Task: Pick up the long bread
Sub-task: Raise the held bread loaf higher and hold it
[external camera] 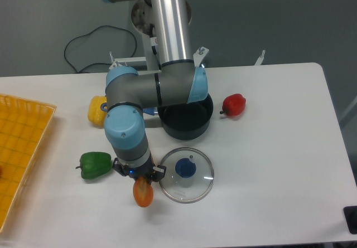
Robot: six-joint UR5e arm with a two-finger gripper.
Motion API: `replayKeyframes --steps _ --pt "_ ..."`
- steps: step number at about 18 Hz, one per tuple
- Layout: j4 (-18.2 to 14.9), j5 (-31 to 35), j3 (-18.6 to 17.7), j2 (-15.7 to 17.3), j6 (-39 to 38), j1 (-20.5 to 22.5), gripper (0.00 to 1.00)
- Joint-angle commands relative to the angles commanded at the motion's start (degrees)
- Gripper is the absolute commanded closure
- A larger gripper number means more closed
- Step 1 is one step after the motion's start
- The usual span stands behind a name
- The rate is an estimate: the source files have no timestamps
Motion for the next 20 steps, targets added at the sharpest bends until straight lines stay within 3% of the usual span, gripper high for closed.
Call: replayKeyframes --steps 10,20 --pt "0.09 -0.96 2.46 0.79 0.61 0.0 0.6" --pt "-0.53 -2.37 1.14 2.99 6.33 0.09 0.6"
